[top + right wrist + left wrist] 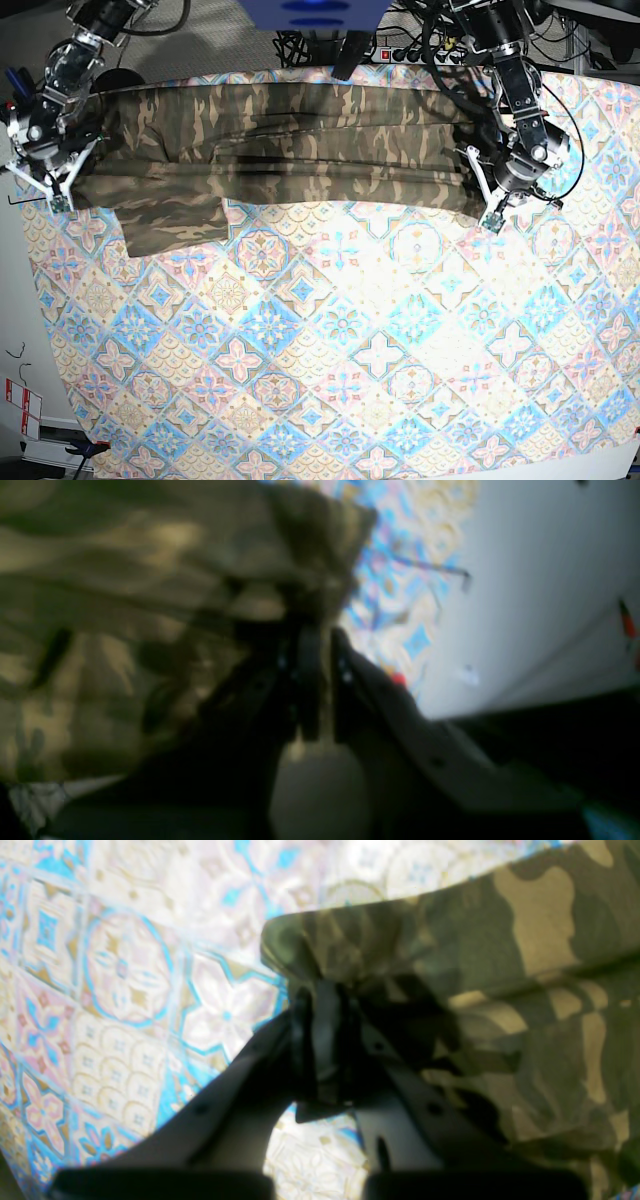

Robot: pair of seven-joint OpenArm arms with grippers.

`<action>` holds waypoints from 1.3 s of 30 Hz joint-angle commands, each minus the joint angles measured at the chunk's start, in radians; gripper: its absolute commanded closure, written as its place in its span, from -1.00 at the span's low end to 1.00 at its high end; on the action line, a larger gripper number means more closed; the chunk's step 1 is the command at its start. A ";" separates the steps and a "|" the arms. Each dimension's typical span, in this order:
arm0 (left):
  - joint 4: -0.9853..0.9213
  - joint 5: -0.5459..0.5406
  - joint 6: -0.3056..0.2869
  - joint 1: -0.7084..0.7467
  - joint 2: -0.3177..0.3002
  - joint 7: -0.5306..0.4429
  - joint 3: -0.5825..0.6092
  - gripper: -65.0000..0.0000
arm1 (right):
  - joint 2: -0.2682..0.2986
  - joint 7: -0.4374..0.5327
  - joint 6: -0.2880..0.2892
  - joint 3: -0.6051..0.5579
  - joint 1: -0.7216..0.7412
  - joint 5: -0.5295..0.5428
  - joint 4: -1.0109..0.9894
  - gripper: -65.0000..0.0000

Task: Fold the T-shirt properly
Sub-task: 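Drag the camouflage shirt with both grippers toward the robot base, then reposition the right gripper along the shirt's side edge and regrasp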

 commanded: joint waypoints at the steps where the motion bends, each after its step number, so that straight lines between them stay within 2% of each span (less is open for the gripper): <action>1: 0.023 0.019 0.020 -0.001 -0.018 0.003 -0.007 1.00 | 0.017 -0.004 -0.008 0.013 -0.007 -0.009 0.026 0.92; 4: 0.023 0.019 0.020 0.019 -0.018 0.003 -0.008 1.00 | 0.015 -0.004 -0.008 0.019 -0.039 -0.009 0.034 0.93; 8: 0.023 0.019 0.020 0.028 -0.018 0.003 -0.008 1.00 | -0.017 0.007 -0.008 0.070 -0.053 -0.009 0.034 0.93; 17: 0.023 0.019 0.020 0.026 -0.016 0.003 -0.008 1.00 | -0.019 0.003 -0.008 0.088 -0.050 -0.011 0.078 0.91; 21: 0.023 0.019 0.020 0.025 -0.016 0.003 -0.008 1.00 | -0.019 0.000 -0.008 0.042 -0.052 -0.011 0.123 0.62; 25: 0.023 0.019 0.020 0.023 -0.016 0.003 -0.007 1.00 | -0.013 0.007 -0.008 -0.064 -0.078 -0.011 0.150 0.12; 28: 0.021 0.019 0.020 0.009 -0.013 0.006 -0.005 1.00 | -0.019 0.004 -0.008 -0.078 -0.056 -0.011 0.158 -0.13; 30: 0.021 0.019 0.020 0.008 -0.012 0.009 -0.005 1.00 | -0.020 0.006 -0.008 -0.082 -0.044 -0.011 0.161 -0.20; 35: 0.018 0.019 0.020 0.005 -0.012 0.004 -0.004 1.00 | -0.017 0.000 -0.008 -0.122 -0.021 -0.013 0.202 -0.21; 37: 0.018 0.019 0.020 0.003 -0.010 0.004 -0.004 1.00 | -0.003 -0.002 -0.008 -0.173 -0.012 -0.016 0.206 -0.21; 39: 0.018 0.019 0.020 0.003 -0.010 0.004 -0.004 1.00 | 0.035 -0.005 -0.008 -0.259 -0.018 -0.042 0.204 -0.21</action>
